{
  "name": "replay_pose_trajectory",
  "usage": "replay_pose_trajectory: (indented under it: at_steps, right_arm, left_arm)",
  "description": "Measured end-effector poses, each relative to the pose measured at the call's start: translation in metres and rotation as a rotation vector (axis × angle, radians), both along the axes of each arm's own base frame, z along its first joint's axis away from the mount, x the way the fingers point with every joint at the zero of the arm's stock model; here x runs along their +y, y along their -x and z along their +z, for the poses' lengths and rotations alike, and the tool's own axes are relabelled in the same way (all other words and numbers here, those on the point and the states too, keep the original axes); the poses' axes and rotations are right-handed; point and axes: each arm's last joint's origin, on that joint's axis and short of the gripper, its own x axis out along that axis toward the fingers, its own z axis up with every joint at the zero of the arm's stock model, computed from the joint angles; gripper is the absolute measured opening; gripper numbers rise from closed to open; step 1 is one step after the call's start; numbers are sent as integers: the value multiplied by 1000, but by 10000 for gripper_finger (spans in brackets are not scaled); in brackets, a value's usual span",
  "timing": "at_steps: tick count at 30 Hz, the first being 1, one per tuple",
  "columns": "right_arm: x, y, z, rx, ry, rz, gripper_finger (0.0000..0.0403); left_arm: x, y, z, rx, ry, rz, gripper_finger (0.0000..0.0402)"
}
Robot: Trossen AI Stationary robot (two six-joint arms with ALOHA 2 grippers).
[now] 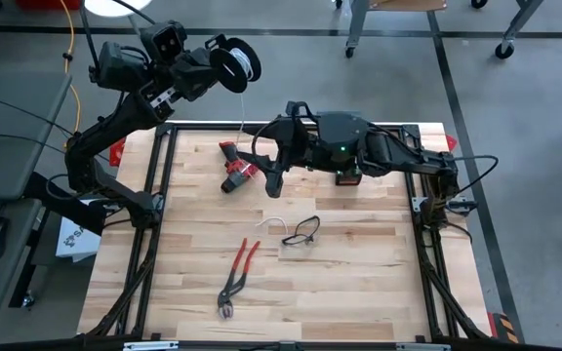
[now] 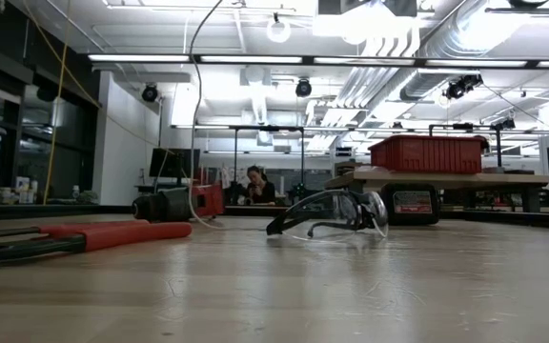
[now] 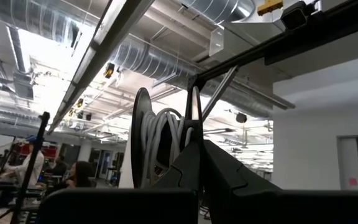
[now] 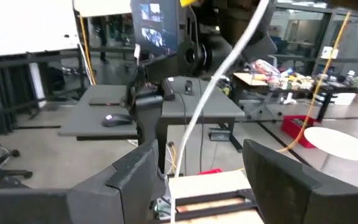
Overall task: Coil cords
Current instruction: Coil the white wire onto the black spool
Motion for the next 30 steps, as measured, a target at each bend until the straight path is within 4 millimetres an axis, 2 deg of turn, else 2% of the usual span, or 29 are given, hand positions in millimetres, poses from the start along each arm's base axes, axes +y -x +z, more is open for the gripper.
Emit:
replay_pose_trajectory:
  at_steps: [5, 11, 17, 22, 25, 29, 30]
  right_arm:
    - [-5, -2, 3, -51, -56, 103, 228]
    - [-8, -7, 2, -72, -82, 125, 226]
    - [-6, -21, -7, -82, -93, 177, 207]
    - [-6, -23, -8, -93, -90, 185, 186]
    - [-6, -23, -9, -84, -86, 184, 150]
    - [0, -18, -11, -26, -80, 193, 35]
    - [3, -15, -10, -12, -67, 201, 18]
  left_arm:
    - [0, 0, 0, -18, -5, 29, 0]
    - [0, 0, 0, -21, -5, 35, 0]
    - [-1, -1, 0, -23, 2, 36, 0]
    - [-1, -1, 0, -23, 3, 35, 0]
    - [-1, 0, 1, -24, 0, 36, 0]
    - [3, 8, 4, -36, -7, 64, 0]
    - [4, 11, 5, -38, -6, 71, 0]
